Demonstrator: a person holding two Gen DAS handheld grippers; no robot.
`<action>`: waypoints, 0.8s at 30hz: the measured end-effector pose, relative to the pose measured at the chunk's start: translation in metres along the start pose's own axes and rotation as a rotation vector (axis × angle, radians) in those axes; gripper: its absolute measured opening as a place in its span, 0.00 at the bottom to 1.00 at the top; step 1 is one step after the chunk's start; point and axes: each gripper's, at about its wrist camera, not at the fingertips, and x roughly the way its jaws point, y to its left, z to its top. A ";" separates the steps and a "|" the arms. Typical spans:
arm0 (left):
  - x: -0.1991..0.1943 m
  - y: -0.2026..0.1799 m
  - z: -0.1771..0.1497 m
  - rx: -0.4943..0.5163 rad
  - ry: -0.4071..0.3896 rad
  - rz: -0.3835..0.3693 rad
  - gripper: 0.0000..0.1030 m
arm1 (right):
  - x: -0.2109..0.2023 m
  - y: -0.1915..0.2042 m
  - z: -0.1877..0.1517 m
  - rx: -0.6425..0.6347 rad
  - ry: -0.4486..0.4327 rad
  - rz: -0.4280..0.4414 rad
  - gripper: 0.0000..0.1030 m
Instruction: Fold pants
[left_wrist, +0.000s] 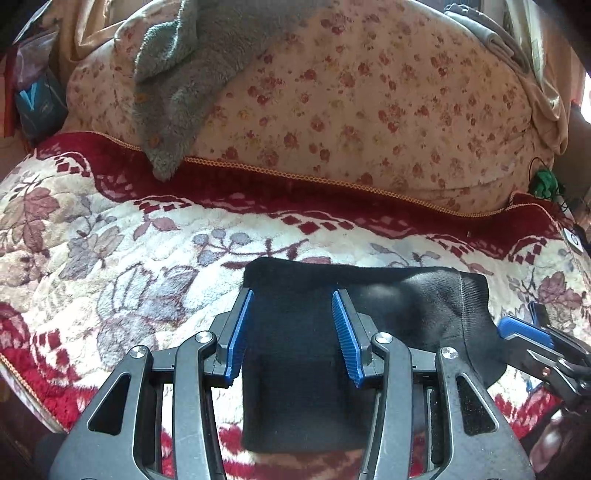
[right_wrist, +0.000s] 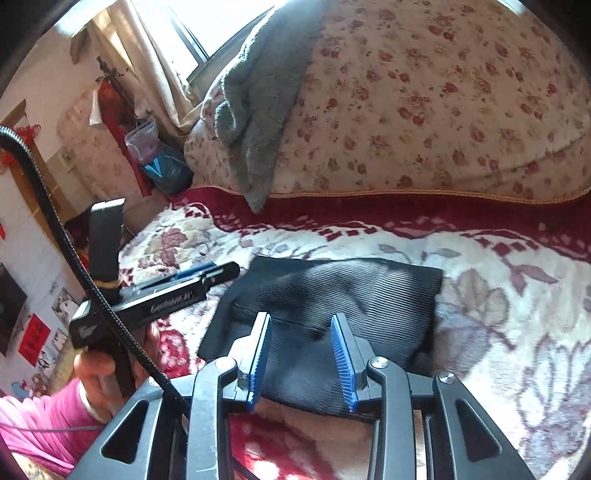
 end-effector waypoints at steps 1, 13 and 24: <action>-0.002 0.000 -0.001 0.000 -0.003 0.002 0.42 | 0.003 0.002 0.000 0.005 0.000 0.003 0.39; -0.009 0.007 -0.016 -0.025 0.009 0.029 0.42 | 0.020 0.002 -0.005 0.033 0.027 -0.007 0.50; 0.000 0.013 -0.019 -0.028 0.025 0.055 0.42 | 0.005 -0.034 -0.010 0.124 0.000 -0.074 0.68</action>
